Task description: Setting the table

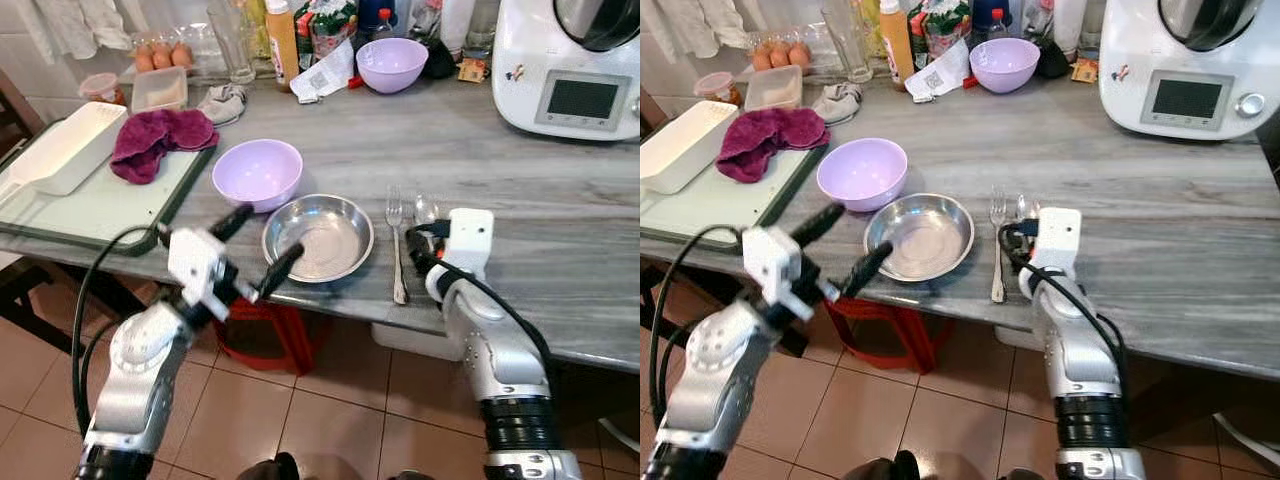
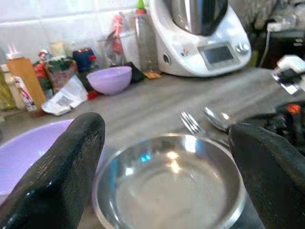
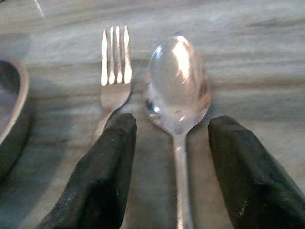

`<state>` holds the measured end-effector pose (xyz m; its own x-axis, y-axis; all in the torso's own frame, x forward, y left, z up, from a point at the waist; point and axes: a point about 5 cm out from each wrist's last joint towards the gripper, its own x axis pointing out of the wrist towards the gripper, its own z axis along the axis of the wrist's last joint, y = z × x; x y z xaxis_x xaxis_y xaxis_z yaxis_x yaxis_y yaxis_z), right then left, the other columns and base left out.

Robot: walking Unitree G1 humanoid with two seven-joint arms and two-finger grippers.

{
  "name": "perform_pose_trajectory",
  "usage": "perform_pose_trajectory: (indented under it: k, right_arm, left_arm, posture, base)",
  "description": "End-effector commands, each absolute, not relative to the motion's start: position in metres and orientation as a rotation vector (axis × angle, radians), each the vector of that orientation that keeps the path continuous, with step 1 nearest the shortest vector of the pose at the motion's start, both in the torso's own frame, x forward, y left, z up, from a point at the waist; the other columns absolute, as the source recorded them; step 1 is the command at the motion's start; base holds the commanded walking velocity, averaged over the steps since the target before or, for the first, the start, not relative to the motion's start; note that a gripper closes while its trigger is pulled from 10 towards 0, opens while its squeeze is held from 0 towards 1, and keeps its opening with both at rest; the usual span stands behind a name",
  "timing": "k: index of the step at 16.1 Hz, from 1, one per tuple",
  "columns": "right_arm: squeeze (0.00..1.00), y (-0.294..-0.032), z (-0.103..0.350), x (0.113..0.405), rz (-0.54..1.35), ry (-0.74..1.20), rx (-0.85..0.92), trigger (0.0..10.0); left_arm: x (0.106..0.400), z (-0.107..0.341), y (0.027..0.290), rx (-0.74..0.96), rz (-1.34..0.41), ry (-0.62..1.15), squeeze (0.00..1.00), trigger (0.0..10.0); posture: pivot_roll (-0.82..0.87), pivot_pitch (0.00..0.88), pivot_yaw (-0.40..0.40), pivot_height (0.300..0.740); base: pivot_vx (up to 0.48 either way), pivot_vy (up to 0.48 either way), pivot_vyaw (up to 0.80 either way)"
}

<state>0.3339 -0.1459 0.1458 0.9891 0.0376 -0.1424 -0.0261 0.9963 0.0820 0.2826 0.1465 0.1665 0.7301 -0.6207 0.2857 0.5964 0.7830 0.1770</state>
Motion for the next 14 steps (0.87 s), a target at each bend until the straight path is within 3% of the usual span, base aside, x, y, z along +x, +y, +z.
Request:
perform_pose_trajectory:
  k: [1, 7, 14]
  right_arm:
    - [1.0, -0.143, 0.153, 0.332, 0.037, 0.104, 0.087, 10.0]
    - [1.0, -0.142, 0.179, 0.327, 0.049, -0.098, 0.084, 10.0]
    - [1.0, -0.146, 0.192, 0.314, 0.004, -0.253, -0.006, 10.0]
  left_arm:
    - [0.283, 0.168, 0.15, 0.067, -0.64, -0.332, 0.0, 10.0]
    - [0.281, 0.169, 0.139, 0.02, -0.629, -0.327, 0.0, 10.0]
    - [0.294, 0.154, 0.128, -0.011, -0.385, -0.246, 0.0, 10.0]
  posture:
    - [-0.13, 0.13, 0.082, 0.74]
    - [-0.13, 0.122, 0.082, 0.74]
    - [-0.13, 0.119, 0.089, 0.74]
  base:
    - [0.0, 0.0, 0.0]
    - [0.0, 0.0, 0.0]
    - [0.0, 0.0, 0.0]
